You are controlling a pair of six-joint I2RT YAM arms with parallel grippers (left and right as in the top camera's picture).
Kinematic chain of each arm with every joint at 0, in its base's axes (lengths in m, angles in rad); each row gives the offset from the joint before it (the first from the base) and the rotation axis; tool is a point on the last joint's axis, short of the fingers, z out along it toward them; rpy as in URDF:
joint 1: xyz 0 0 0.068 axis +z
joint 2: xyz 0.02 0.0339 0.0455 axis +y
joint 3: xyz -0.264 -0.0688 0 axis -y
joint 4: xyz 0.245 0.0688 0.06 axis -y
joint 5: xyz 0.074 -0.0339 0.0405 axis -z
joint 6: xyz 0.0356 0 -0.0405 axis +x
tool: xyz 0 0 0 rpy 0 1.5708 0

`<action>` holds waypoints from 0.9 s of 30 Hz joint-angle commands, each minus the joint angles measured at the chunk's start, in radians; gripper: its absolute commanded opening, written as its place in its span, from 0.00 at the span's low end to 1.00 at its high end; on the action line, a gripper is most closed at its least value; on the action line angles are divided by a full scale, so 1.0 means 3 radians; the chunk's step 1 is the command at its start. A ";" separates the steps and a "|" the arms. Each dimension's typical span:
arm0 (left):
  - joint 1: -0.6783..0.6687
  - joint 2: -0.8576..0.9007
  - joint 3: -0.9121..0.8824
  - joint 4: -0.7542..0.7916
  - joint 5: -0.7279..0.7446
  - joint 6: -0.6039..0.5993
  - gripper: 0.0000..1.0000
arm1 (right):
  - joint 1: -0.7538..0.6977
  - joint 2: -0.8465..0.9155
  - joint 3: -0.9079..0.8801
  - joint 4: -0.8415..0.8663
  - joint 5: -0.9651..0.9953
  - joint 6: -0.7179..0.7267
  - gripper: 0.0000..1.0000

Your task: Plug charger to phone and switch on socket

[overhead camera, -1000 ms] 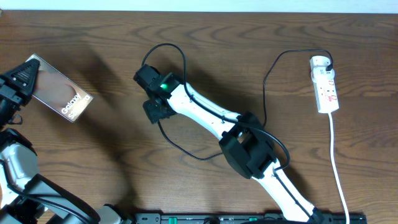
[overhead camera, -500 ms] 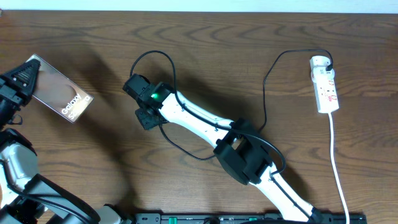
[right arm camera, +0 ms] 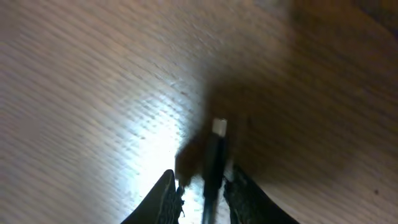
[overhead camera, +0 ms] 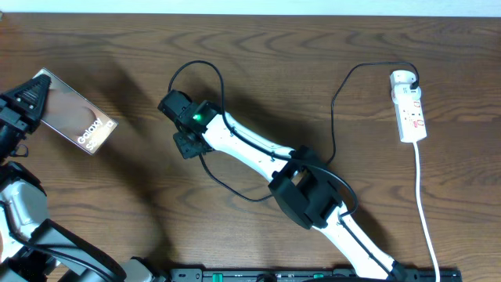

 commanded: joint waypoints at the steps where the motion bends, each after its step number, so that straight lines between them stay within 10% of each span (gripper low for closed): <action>1: 0.0008 -0.0029 -0.0011 0.0032 0.0032 -0.0041 0.07 | -0.0061 0.0141 0.0027 0.0006 0.0051 0.0057 0.25; 27: 0.0008 -0.0029 -0.0011 0.0032 0.0056 -0.0041 0.07 | -0.0187 0.0058 0.0252 -0.0454 -0.0231 0.0013 0.01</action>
